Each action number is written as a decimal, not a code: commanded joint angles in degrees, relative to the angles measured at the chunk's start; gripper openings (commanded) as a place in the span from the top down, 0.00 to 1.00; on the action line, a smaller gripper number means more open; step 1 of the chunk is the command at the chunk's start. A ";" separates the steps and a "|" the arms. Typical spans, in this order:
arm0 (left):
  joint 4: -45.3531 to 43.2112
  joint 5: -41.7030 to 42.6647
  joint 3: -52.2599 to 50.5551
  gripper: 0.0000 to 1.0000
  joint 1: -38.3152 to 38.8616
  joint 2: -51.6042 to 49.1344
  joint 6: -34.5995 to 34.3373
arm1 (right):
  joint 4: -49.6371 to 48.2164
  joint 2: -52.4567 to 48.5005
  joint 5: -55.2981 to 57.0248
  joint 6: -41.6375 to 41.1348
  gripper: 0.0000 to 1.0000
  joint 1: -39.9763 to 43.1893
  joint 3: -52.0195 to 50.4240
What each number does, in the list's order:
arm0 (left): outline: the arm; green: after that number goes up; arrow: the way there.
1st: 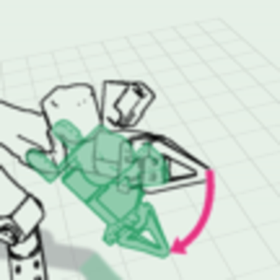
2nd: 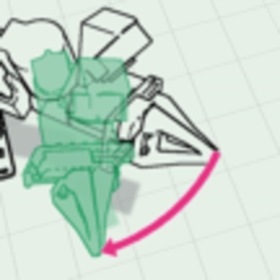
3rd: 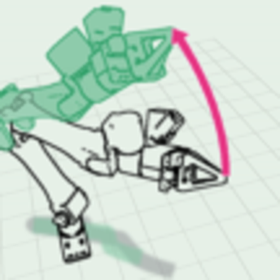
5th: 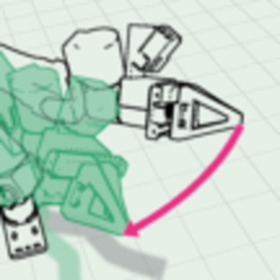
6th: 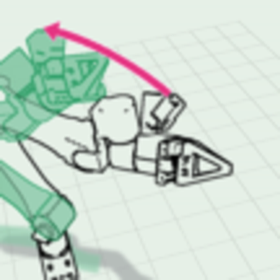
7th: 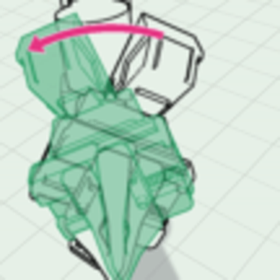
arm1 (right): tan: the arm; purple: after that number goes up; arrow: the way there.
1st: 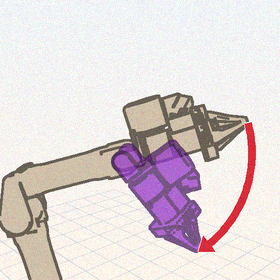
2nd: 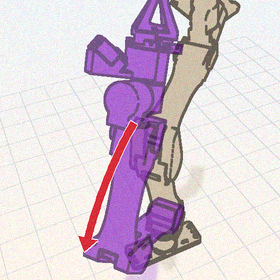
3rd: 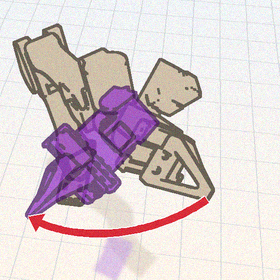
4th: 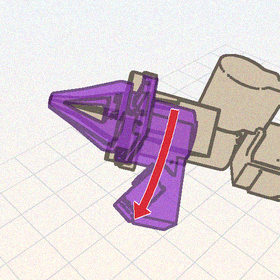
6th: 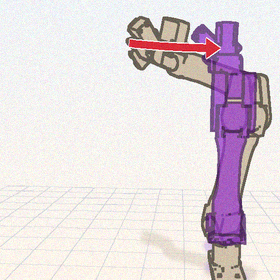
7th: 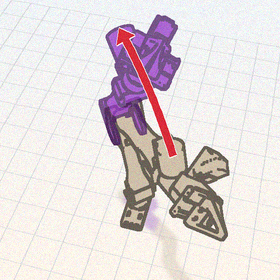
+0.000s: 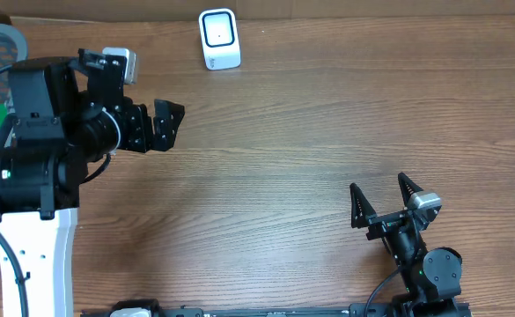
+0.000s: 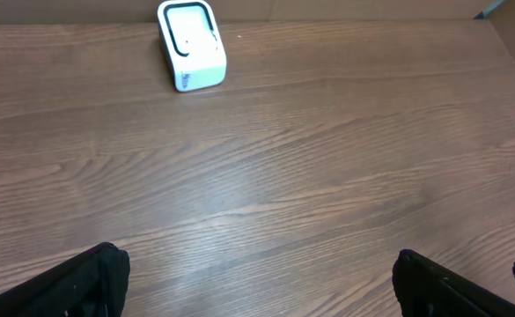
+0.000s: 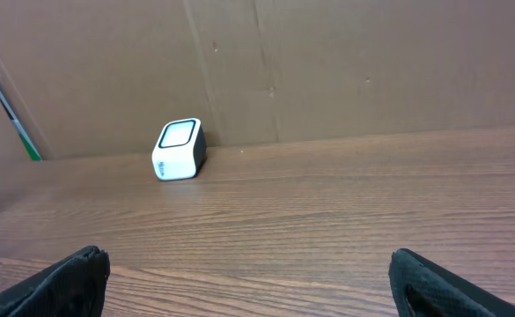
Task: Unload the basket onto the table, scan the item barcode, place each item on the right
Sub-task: 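Reach the left gripper into the basket and grasp the orange tissue pack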
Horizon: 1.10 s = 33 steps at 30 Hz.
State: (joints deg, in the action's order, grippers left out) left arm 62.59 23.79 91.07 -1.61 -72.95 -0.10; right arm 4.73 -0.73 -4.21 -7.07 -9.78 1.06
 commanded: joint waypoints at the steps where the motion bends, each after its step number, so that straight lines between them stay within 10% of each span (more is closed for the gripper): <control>1: -0.92 -1.84 2.08 0.00 -0.37 -0.09 -3.32 | -0.26 0.57 0.09 -0.24 0.00 0.11 -0.61; 14: 14.49 -22.16 27.76 0.02 -20.04 -10.97 -17.55 | -0.24 0.57 0.09 -0.24 0.00 0.11 -0.61; 33: 16.81 -30.32 16.06 0.14 -49.05 -25.59 -22.60 | -0.26 0.57 0.09 -0.24 0.00 0.11 -0.61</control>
State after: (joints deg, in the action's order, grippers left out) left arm 80.88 -3.27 110.91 -48.97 -97.65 -21.56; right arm 4.71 -0.73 -4.21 -7.09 -9.78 1.06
